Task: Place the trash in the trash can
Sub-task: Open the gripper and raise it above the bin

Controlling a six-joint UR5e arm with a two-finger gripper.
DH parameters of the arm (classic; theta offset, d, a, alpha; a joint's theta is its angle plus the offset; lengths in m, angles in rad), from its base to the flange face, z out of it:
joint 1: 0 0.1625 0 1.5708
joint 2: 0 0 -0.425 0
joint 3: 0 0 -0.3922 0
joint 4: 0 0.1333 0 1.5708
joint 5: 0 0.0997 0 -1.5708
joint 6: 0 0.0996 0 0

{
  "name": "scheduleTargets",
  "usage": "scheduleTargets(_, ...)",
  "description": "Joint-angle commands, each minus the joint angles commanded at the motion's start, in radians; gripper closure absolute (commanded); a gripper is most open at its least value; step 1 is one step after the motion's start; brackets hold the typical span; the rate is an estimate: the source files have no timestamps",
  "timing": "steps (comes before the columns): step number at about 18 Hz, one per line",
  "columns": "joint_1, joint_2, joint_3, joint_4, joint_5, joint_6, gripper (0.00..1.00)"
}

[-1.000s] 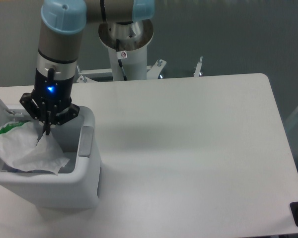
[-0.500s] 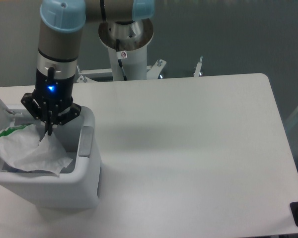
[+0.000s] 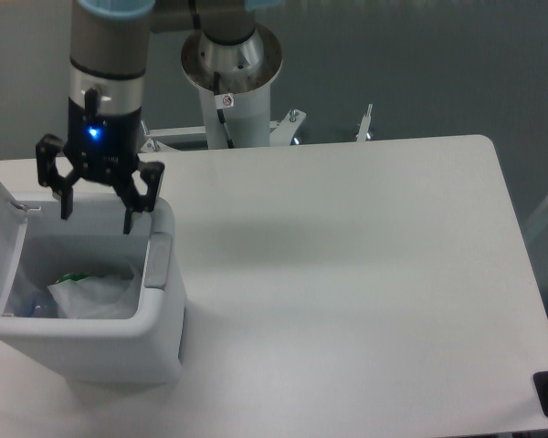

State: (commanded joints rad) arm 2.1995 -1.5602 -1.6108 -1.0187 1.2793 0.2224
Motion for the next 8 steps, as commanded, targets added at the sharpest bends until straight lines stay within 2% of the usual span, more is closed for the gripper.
scheduleTargets(3, 0.068, 0.017, 0.011, 0.068, 0.024, 0.07, 0.0)
scheduleTargets(5, 0.104, 0.017, 0.018, 0.071, 0.11, 0.11, 0.0)
scheduleTargets(8, 0.137, 0.011, 0.018, 0.065, 0.149, 0.228, 0.0)
